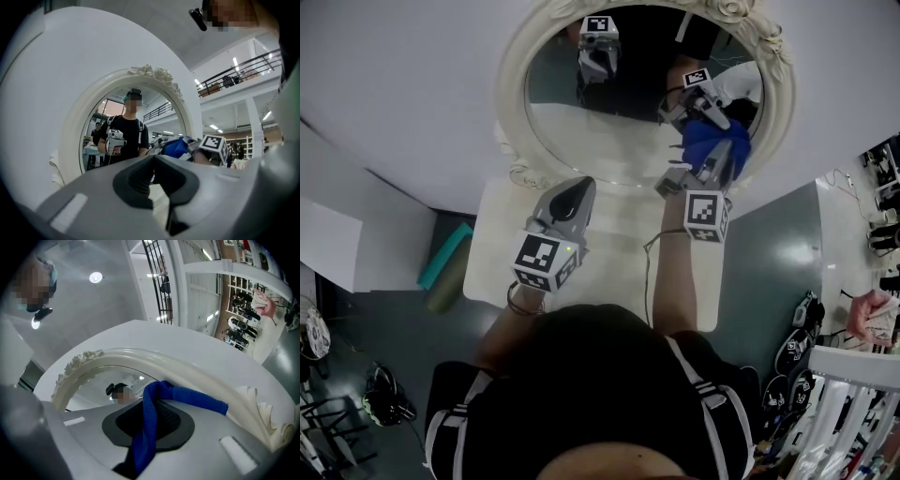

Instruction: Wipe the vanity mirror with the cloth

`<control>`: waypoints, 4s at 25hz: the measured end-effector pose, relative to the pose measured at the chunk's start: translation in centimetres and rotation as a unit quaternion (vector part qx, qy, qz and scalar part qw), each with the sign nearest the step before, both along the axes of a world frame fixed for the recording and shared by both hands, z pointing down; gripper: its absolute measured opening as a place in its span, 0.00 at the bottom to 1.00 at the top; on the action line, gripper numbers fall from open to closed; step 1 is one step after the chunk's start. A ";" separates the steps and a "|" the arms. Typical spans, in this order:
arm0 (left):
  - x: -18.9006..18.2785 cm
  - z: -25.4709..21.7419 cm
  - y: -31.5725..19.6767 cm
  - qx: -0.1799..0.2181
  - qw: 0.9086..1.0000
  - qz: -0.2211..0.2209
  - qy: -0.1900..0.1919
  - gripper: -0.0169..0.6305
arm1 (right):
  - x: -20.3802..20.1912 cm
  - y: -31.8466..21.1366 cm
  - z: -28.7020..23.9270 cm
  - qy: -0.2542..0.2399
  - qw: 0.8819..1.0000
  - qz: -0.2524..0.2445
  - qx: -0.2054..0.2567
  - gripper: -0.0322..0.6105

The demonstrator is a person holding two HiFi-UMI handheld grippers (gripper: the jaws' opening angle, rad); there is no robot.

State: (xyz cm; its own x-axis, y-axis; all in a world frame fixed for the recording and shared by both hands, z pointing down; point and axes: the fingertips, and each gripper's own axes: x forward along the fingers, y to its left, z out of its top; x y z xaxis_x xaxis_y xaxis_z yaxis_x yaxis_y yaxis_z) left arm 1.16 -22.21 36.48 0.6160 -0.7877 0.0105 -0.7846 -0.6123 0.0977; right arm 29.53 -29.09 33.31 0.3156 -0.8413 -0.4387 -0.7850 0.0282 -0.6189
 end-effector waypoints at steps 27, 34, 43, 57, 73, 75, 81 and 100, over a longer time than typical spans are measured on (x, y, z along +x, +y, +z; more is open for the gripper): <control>-3.3 -3.6 0.7 0.020 1.000 -0.016 0.010 0.04 | -3.9 -1.0 -13.1 0.144 0.989 -0.023 0.033 0.12; -4.6 -3.5 0.8 0.018 0.999 -0.022 0.014 0.04 | -5.6 -1.5 -15.4 0.177 0.983 -0.028 0.027 0.12; -5.5 -3.2 1.3 0.014 0.999 -0.024 0.017 0.04 | -7.3 -1.5 -17.6 0.208 0.977 -0.033 0.026 0.12; -6.1 -3.2 1.5 0.013 0.999 -0.027 0.019 0.04 | -10.8 -2.1 -20.3 0.260 0.964 -0.051 0.026 0.12; -9.3 -4.6 -1.6 -0.003 0.997 -0.064 0.040 0.04 | -17.9 -3.3 -22.4 0.353 0.932 -0.079 0.016 0.12; -9.6 -4.6 -1.7 -0.002 0.997 -0.069 0.037 0.04 | -18.8 -3.4 -22.4 0.366 0.927 -0.085 0.015 0.12; -10.1 -4.6 -1.9 0.001 0.996 -0.078 0.034 0.04 | -22.7 -4.1 -21.9 0.410 0.906 -0.105 0.010 0.12; -13.8 -3.0 -1.1 -0.017 0.992 -0.119 0.036 0.04 | -33.6 -5.6 -15.6 0.496 0.856 -0.147 -0.015 0.12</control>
State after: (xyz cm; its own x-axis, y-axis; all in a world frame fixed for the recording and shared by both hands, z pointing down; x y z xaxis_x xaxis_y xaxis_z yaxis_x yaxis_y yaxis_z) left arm -12.63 -23.28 33.50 0.4131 -0.9107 0.0018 -0.8965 -0.4063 0.1767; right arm -4.03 -34.66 17.72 -0.4268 -0.8362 -0.3444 -0.8861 0.3106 0.3439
